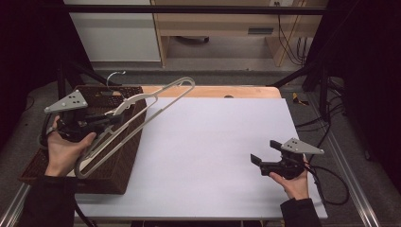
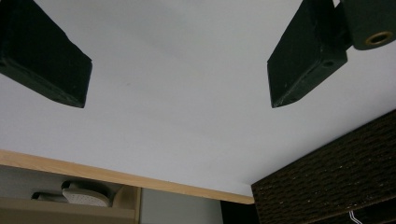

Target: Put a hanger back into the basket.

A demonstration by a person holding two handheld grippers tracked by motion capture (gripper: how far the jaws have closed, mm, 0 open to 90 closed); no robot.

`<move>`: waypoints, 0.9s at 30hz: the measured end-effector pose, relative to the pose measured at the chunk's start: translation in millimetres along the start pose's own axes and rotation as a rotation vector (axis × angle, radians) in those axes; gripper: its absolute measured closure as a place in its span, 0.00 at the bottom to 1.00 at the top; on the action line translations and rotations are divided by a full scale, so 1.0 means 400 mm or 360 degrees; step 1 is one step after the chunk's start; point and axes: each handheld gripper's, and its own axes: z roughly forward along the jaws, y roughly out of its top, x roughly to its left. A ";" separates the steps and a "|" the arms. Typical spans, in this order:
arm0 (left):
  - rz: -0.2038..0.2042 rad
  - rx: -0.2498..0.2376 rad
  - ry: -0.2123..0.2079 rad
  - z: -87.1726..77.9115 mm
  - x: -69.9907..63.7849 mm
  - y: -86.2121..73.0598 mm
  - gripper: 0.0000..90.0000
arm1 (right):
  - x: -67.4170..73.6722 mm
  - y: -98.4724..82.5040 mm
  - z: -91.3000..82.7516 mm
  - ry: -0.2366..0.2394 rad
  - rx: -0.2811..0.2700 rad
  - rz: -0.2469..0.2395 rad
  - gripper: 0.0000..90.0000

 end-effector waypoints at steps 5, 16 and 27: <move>0.0003 0.0015 0.0060 -0.025 0.054 -0.014 0.96 | -0.002 -0.001 0.001 -0.0006 0.0006 -0.0002 0.07; -0.0067 0.0039 0.0127 -0.058 0.177 -0.070 0.96 | -0.002 -0.003 0.004 -0.0011 0.0011 0.0003 0.07; -0.0152 0.0071 0.0176 -0.083 0.263 -0.135 0.96 | -0.003 -0.005 0.008 -0.0005 0.0024 -0.0002 0.07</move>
